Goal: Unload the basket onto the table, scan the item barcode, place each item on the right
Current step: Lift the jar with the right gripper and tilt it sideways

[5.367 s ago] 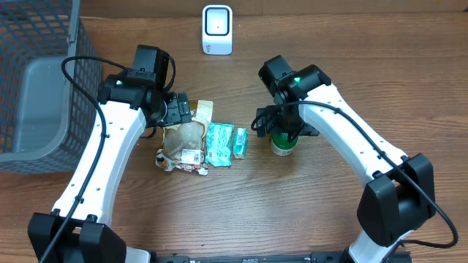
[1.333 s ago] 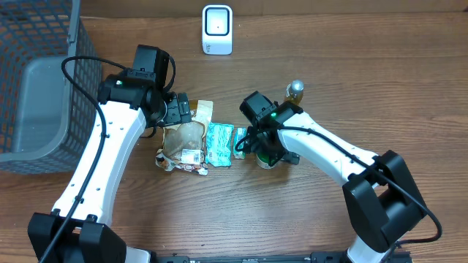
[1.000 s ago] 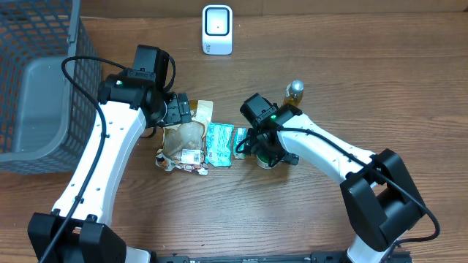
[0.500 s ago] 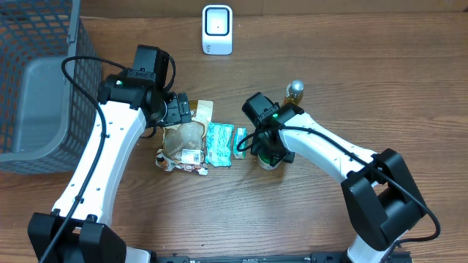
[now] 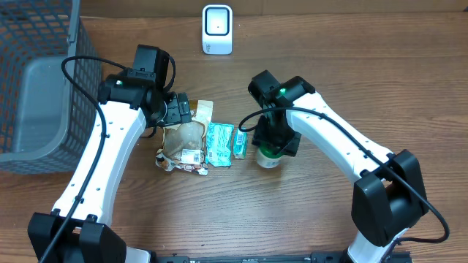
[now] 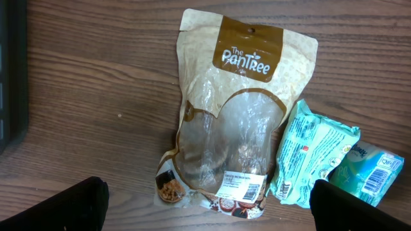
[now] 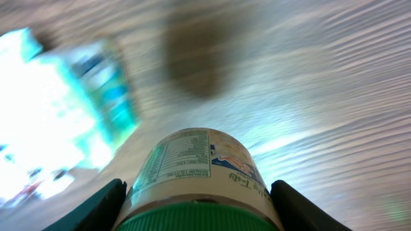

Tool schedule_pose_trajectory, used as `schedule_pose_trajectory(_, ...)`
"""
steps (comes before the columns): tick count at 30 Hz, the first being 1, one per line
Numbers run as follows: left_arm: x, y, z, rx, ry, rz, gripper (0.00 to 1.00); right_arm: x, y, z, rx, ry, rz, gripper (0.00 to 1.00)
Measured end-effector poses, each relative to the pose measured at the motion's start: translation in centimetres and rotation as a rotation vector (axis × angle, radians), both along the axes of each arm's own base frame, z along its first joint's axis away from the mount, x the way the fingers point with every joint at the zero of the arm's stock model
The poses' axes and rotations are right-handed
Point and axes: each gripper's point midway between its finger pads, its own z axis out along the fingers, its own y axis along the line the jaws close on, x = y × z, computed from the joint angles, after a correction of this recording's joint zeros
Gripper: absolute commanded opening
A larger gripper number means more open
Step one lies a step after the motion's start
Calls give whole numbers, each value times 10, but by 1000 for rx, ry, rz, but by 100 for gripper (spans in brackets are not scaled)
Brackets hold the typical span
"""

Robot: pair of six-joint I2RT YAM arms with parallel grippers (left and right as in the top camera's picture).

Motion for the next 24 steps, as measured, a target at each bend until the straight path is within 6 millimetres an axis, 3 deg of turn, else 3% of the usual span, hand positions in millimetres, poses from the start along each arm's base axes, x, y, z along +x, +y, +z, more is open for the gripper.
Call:
schedule_pose_trajectory(10,0,0,0,0,0,0,100,-40,52,22,327,237,-1,53)
schedule_pose_trajectory(24,0,0,0,0,0,0,100,-70,78,52,529,436,-37,54)
